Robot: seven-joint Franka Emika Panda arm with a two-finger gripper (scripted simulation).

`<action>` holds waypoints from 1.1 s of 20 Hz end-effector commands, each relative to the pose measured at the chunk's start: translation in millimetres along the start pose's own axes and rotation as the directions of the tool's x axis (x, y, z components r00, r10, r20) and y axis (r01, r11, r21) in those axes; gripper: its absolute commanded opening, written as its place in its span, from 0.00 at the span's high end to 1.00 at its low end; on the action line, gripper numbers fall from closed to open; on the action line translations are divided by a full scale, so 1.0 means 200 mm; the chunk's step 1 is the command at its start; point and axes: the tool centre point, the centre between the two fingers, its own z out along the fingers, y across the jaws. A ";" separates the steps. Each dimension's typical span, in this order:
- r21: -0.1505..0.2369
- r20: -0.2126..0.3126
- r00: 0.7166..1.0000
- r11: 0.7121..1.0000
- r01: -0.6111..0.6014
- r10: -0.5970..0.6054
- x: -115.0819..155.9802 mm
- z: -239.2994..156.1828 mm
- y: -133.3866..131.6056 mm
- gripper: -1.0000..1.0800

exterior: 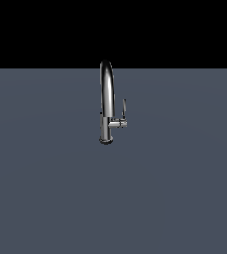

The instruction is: Turn on the faucet by rotating a designated handle.

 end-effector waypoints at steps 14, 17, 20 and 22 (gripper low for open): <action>0.046 0.056 0.997 0.998 -0.051 0.048 0.11 0.01 -0.01 1.00; 0.070 0.086 0.994 0.995 -0.078 0.072 0.17 0.02 -0.02 1.00; 0.097 0.124 0.987 0.989 -0.113 0.101 0.25 0.03 -0.03 1.00; 0.117 0.153 0.981 0.983 -0.140 0.121 0.30 0.05 -0.03 1.00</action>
